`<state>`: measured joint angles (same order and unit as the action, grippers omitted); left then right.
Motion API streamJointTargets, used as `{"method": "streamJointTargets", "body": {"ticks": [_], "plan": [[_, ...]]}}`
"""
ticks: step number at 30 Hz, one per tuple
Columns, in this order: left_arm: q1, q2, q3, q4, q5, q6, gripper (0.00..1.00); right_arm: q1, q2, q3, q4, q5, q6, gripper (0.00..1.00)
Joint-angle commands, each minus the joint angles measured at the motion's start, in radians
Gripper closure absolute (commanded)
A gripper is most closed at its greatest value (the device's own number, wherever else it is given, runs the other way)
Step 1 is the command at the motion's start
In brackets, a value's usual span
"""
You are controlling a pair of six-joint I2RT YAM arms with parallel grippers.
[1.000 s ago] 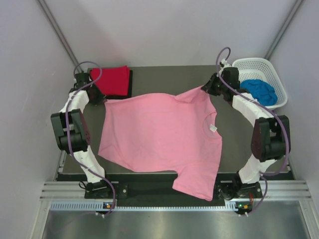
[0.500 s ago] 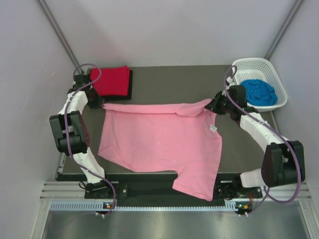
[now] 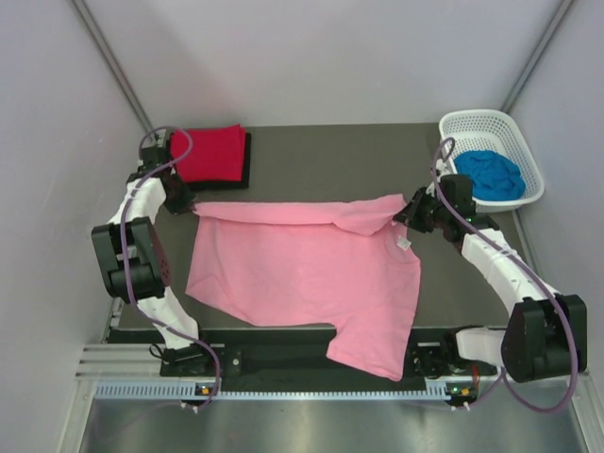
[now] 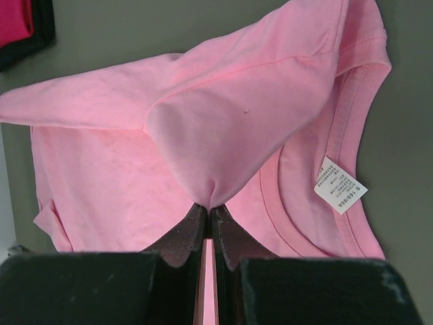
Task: Fold and stack the t-shirts
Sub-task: Fold the tshirt
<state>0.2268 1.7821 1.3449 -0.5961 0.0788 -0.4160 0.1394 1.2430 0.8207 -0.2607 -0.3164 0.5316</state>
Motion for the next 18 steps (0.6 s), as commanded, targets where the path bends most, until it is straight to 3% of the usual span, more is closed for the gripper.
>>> {"method": "streamJointTargets", "body": {"ticks": [1, 9, 18], "plan": [[0.008, -0.055, -0.032, -0.008, -0.043, 0.013, 1.0, -0.017, -0.056, 0.016, -0.043, -0.006, -0.021, 0.97], [0.008, -0.059, -0.133, -0.005, -0.07, 0.006, 1.0, -0.017, -0.111, -0.178, 0.015, -0.035, 0.038, 0.97], [0.006, -0.059, -0.159, -0.018, -0.137, -0.003, 1.0, -0.018, -0.151, -0.16, -0.049, -0.036, 0.011, 0.99]]}}
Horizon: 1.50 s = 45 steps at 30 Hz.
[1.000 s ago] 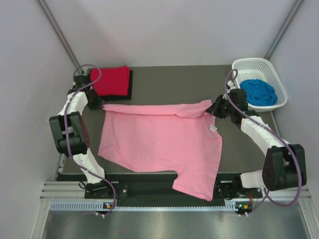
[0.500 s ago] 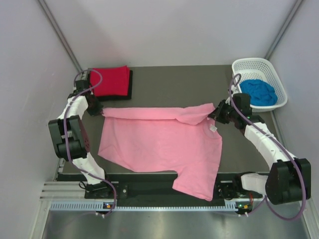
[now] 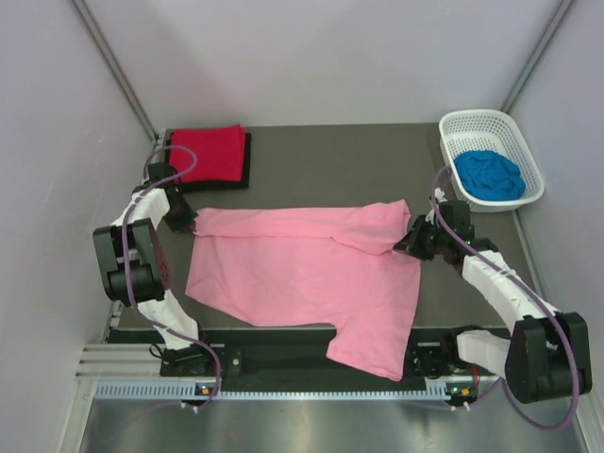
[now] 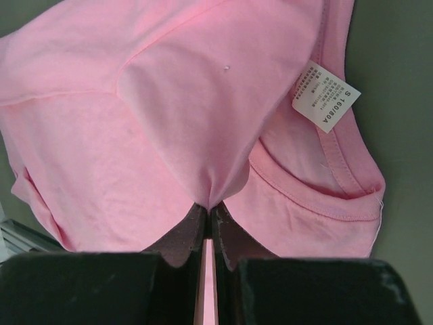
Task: Fold and stack the t-shirts
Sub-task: Fold the tshirt
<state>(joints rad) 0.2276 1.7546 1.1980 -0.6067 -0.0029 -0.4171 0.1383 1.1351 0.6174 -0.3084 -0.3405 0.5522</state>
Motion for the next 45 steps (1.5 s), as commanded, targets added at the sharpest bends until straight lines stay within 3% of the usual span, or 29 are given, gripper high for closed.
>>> {"method": "streamJointTargets", "body": {"ticks": [1, 7, 11, 14, 17, 18, 21, 22, 26, 36, 45], "plan": [[0.007, -0.033, -0.017, -0.007, -0.063, -0.005, 1.0, -0.019, -0.044, 0.047, -0.011, -0.003, -0.012, 0.99], [0.007, -0.021, -0.035, -0.03, -0.074, -0.002, 1.0, -0.017, -0.075, -0.008, -0.049, 0.008, -0.018, 1.0], [0.007, -0.053, -0.025, -0.051, -0.069, 0.003, 0.74, -0.016, -0.113, -0.041, -0.061, 0.003, -0.023, 0.98], [0.007, -0.089, -0.005, -0.056, -0.066, 0.008, 0.67, -0.016, -0.136, -0.038, -0.103, 0.02, -0.04, 0.95], [0.007, -0.109, 0.023, -0.054, -0.063, 0.001, 0.64, -0.016, -0.152, -0.013, -0.184, 0.075, -0.049, 0.83], [0.006, -0.112, 0.028, -0.047, -0.057, -0.003, 0.64, -0.017, -0.158, 0.01, -0.222, 0.095, -0.046, 0.74], [0.007, -0.136, -0.012, 0.079, 0.111, -0.04, 0.63, -0.019, -0.137, 0.071, -0.233, 0.129, -0.017, 0.61], [0.006, -0.138, -0.056, 0.19, 0.247, -0.069, 0.62, -0.017, -0.124, 0.09, -0.221, 0.124, -0.015, 0.59], [-0.01, -0.04, -0.06, 0.246, 0.406, -0.157, 0.64, -0.023, 0.024, 0.2, -0.173, 0.147, -0.076, 0.58], [-0.04, 0.097, 0.005, 0.159, 0.223, -0.14, 0.65, -0.048, 0.472, 0.453, -0.066, 0.11, -0.242, 0.61], [-0.04, 0.082, -0.021, 0.171, 0.161, -0.157, 0.65, -0.072, 0.591, 0.501, -0.015, 0.083, -0.264, 0.61]]}}
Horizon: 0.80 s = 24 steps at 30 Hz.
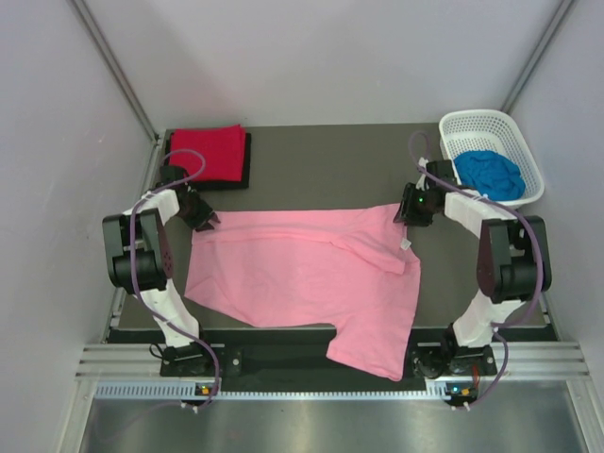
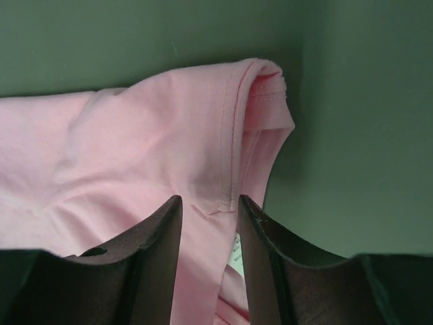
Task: Fold and stack the t-shirts
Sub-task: Fold the tshirt
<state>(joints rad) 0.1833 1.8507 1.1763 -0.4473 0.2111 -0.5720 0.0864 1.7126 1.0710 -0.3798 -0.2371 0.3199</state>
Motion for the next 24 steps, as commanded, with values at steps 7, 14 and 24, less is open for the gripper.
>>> {"method": "streamJointTargets", "body": {"ticks": [7, 14, 24], "plan": [[0.004, 0.005, 0.023, 0.001, -0.065, 0.004, 0.64, -0.051, 0.054, 0.017, 0.122, -0.097, -0.033, 0.62], [0.005, 0.015, 0.0, 0.038, -0.07, -0.003, 0.64, -0.059, 0.036, 0.007, 0.137, -0.117, -0.03, 0.85], [0.005, 0.03, -0.004, 0.038, -0.102, -0.005, 0.64, -0.077, -0.102, -0.049, 0.059, -0.015, 0.047, 1.0]]}}
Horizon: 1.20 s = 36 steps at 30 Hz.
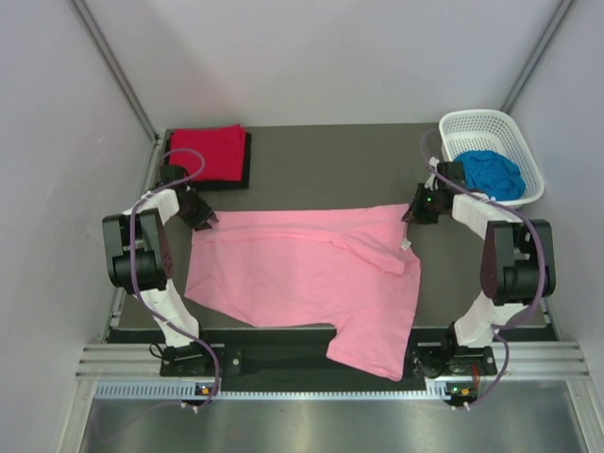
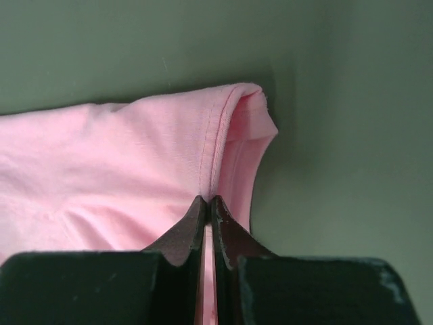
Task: Fold and stack the t-shirts
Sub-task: Fold the tshirt
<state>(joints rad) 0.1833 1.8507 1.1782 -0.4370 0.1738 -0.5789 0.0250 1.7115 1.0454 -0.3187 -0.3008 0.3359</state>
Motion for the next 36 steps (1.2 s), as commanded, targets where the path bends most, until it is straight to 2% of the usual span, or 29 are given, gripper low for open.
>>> {"method": "streamJointTargets", "body": {"ticks": [1, 7, 8, 16, 19, 20, 24, 27, 31, 35, 36], "plan": [[0.007, 0.03, -0.006, 0.026, -0.072, 0.001, 0.64, -0.017, -0.113, -0.041, -0.005, 0.077, 0.041, 1.0], [0.008, 0.036, 0.0, 0.011, -0.105, 0.004, 0.64, -0.017, -0.171, -0.159, 0.046, 0.135, 0.06, 1.0], [0.008, 0.038, 0.001, 0.006, -0.108, 0.004, 0.64, -0.051, -0.161, -0.168, 0.055, 0.132, 0.058, 1.0], [0.007, 0.031, 0.034, -0.019, -0.086, 0.014, 0.63, -0.054, -0.081, -0.159, 0.113, 0.083, 0.058, 1.0], [0.005, 0.019, 0.073, -0.045, -0.057, 0.028, 0.63, -0.054, -0.085, -0.13, 0.076, 0.088, 0.057, 0.91], [0.004, 0.007, 0.096, -0.054, -0.056, 0.039, 0.62, -0.054, -0.104, -0.113, 0.063, 0.092, 0.057, 0.86], [-0.014, -0.028, 0.145, -0.103, -0.057, 0.063, 0.61, -0.039, -0.18, -0.068, -0.063, 0.169, 0.066, 0.72], [-0.074, -0.086, 0.135, -0.098, -0.037, 0.094, 0.62, 0.016, -0.259, -0.068, -0.149, 0.209, 0.086, 0.7], [-0.26, -0.201, 0.035, 0.01, 0.073, 0.12, 0.62, 0.041, -0.415, -0.184, -0.195, 0.174, 0.138, 0.65], [-0.419, -0.316, -0.127, 0.217, 0.22, 0.015, 0.59, 0.05, -0.55, -0.291, -0.195, 0.115, 0.172, 0.57], [-0.479, -0.327, -0.152, 0.31, 0.224, -0.018, 0.58, 0.053, -0.568, -0.307, -0.192, 0.105, 0.181, 0.55]]}}
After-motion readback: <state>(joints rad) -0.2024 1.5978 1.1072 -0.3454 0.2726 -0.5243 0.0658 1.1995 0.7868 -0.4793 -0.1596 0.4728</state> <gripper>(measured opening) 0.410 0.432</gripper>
